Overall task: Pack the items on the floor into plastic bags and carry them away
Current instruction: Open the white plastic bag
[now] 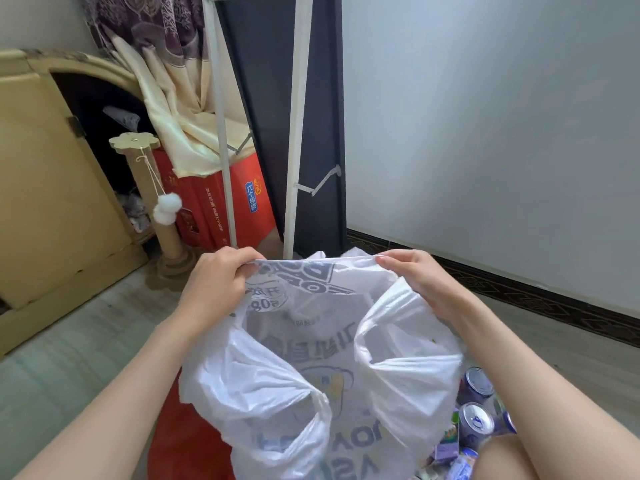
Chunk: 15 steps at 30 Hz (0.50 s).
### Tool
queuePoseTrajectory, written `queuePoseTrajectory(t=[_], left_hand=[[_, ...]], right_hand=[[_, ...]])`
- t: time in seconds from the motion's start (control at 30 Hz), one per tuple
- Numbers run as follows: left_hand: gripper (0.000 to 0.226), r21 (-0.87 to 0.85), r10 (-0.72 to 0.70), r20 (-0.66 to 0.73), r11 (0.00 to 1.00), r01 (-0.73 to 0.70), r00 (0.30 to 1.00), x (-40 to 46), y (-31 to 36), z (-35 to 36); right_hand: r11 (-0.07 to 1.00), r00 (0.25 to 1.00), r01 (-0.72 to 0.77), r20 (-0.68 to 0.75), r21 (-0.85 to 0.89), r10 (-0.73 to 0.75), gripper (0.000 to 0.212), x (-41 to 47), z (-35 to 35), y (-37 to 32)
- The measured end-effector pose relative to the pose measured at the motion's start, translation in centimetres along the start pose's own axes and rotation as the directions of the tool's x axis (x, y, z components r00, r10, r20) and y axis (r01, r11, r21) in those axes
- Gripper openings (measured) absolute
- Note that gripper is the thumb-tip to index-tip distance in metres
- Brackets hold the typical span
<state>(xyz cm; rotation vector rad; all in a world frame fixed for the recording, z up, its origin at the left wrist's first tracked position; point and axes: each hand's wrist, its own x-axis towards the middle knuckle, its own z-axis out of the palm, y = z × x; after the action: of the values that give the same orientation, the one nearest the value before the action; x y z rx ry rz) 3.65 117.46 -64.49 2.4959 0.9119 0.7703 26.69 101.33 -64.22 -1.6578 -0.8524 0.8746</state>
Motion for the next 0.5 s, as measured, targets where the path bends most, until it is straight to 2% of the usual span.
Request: queuePoseTrajectory(t=[0.03, 0.1, 0.17, 0.27, 0.33, 0.43, 0.5], left_hand=[[0.022, 0.052, 0.006, -0.026, 0.999, -0.004, 1.0, 0.1, -0.1, 0.1], [0.027, 0.135, 0.061, -0.053, 0.989, -0.053, 0.997, 0.3, 0.0, 0.4], [0.038, 0.083, 0.162, -0.015, 0.984, -0.16, 0.987, 0.1, 1.0, 0.5], [0.058, 0.062, 0.438, 0.08, 0.894, -0.443, 0.895, 0.0, 3.6, 1.6], [0.048, 0.051, 0.53, 0.088, 0.843, -0.535, 0.843, -0.1, 5.0, 3.0], [0.023, -0.077, 0.499, 0.049, 0.866, -0.495, 0.865, 0.2, 5.7, 4.0], [0.019, -0.164, 0.338, 0.045, 0.931, -0.327, 0.94, 0.4, 5.3, 4.4]], right_hand=[[0.999, 1.0, 0.02, 0.01, -0.037, -0.019, 0.019, 0.0, 0.1, -0.2], [0.999, 0.998, 0.047, 0.029, -0.001, -0.047, 0.022, -0.1, 0.3, -0.5], [0.996, 0.996, 0.078, 0.039, 0.05, -0.08, 0.022, 0.0, 0.5, -0.9], [0.994, 0.987, 0.112, 0.11, 0.015, -0.113, 0.022, 0.0, 1.5, -1.3], [0.993, 0.981, 0.115, 0.152, 0.034, -0.119, 0.019, 0.0, 2.1, -1.5], [0.987, 0.976, 0.159, 0.144, 0.025, -0.161, 0.008, 0.2, 2.4, -1.6], [0.974, 0.978, 0.192, 0.104, -0.122, -0.18, 0.008, 0.4, 2.2, -1.3]])
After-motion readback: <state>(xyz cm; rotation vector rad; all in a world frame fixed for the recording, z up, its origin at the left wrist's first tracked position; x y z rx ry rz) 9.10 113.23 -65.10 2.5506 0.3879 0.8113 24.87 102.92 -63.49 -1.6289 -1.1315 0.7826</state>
